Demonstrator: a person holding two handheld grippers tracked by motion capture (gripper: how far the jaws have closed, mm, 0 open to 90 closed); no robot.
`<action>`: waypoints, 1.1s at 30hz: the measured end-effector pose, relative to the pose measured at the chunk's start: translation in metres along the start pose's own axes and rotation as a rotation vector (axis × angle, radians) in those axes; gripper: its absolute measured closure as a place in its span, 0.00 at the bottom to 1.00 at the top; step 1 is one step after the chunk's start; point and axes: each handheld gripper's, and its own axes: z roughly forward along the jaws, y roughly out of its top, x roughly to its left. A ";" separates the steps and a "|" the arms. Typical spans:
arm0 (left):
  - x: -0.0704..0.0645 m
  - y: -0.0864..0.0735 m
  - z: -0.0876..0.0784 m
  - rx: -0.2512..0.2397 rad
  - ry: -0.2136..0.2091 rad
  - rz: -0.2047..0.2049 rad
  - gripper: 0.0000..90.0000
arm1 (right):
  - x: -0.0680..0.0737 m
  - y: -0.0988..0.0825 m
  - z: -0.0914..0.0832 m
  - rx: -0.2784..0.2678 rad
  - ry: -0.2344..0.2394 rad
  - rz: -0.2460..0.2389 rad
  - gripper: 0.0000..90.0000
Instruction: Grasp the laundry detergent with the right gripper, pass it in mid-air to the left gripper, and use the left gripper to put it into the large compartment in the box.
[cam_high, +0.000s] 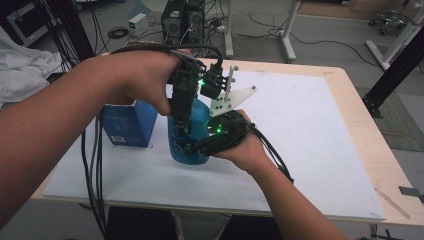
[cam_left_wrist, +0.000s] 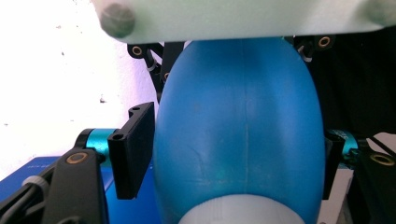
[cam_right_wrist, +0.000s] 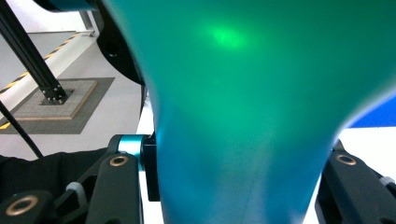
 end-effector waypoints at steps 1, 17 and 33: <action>0.000 0.000 0.000 0.002 0.002 0.002 0.34 | 0.000 0.000 0.000 0.000 0.001 0.000 0.52; -0.002 0.000 0.000 -0.003 -0.011 0.009 0.43 | 0.000 0.000 0.000 -0.004 -0.004 0.000 0.52; -0.003 0.002 0.001 0.008 -0.013 0.005 0.44 | 0.001 -0.002 -0.002 -0.004 0.001 -0.014 0.50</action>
